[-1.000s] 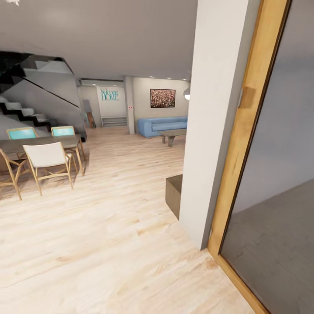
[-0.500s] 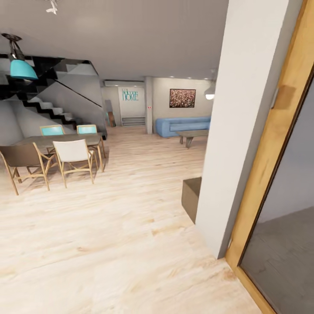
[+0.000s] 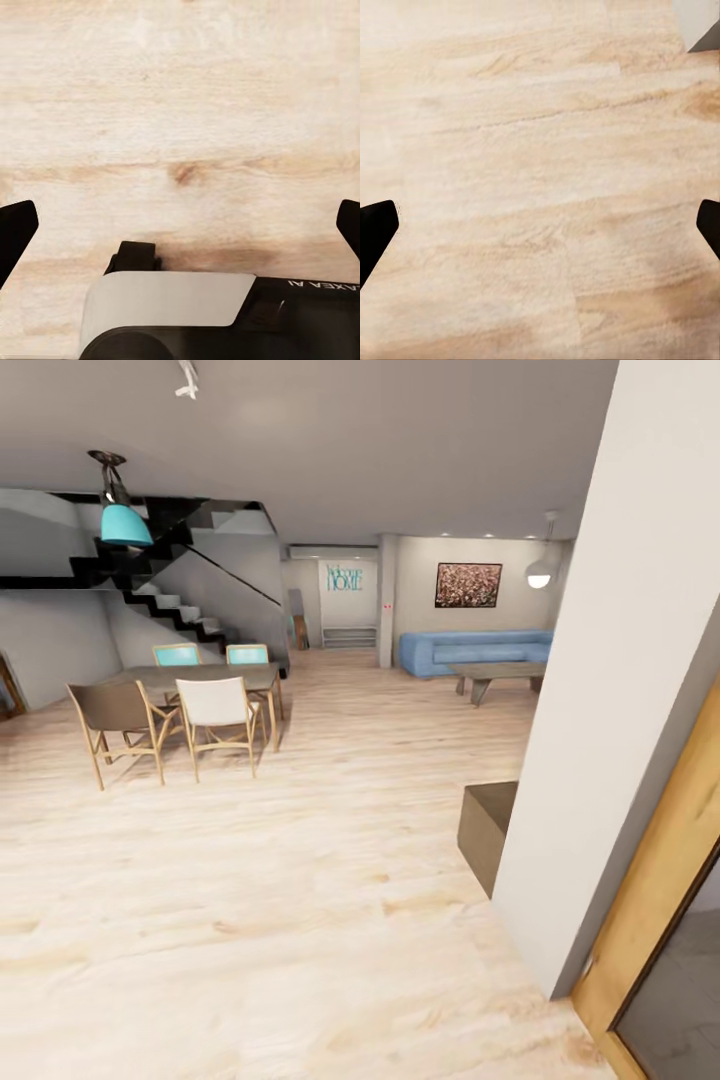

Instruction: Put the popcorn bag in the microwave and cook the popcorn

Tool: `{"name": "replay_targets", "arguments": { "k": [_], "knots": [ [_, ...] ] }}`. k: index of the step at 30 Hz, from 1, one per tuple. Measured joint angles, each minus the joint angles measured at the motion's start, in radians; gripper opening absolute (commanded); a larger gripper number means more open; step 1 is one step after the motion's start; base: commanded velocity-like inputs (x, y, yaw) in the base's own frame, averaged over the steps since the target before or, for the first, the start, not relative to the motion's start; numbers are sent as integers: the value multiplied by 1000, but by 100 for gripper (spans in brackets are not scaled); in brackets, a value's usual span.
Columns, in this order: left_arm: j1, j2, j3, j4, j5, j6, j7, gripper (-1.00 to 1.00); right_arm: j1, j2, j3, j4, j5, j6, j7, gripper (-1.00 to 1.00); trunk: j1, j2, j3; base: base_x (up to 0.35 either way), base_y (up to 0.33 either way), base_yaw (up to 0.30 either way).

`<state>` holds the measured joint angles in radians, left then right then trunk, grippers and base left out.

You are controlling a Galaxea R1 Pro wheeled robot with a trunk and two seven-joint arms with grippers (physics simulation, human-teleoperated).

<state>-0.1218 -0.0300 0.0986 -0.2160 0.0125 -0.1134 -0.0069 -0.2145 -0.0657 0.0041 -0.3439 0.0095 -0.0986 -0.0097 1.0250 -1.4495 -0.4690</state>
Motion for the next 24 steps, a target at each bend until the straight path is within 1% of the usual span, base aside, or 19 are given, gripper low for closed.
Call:
{"name": "replay_targets", "arguments": {
  "k": [7, 16, 18, 20, 22, 24],
  "knots": [
    [0, 0, -1, 0, 0, 0, 0, 100, 0, 0, 0, 0, 0, 0, 0, 100, 0, 0, 0, 20, 0, 278],
    [0, 0, 5, 2, 1, 0, 0, 100, 0, 0, 0, 0, 0, -1, 0, 100, -1, 0, 0, 310, 0, 278],
    [0, 0, 48, 2, 1, 0, 0, 100, 0, 1, 0, 0, 0, -1, 0, 100, -1, 0, -1, 343, 0, 278],
    [0, 0, 80, 2, 0, 0, 0, 100, 0, 1, 0, 0, 0, -1, 0, 100, 0, 0, -1, 169, 0, 278],
    [0, -1, 91, 2, -1, 0, 0, 100, 0, 1, 0, 0, 0, -1, 0, 100, 0, 0, -2, 48, 0, 278],
    [0, 0, 94, 2, -1, 0, 0, 100, 0, 1, 0, 0, 0, -1, -1, 100, 0, 0, -3, 20, 0, 278]
  ]
}}
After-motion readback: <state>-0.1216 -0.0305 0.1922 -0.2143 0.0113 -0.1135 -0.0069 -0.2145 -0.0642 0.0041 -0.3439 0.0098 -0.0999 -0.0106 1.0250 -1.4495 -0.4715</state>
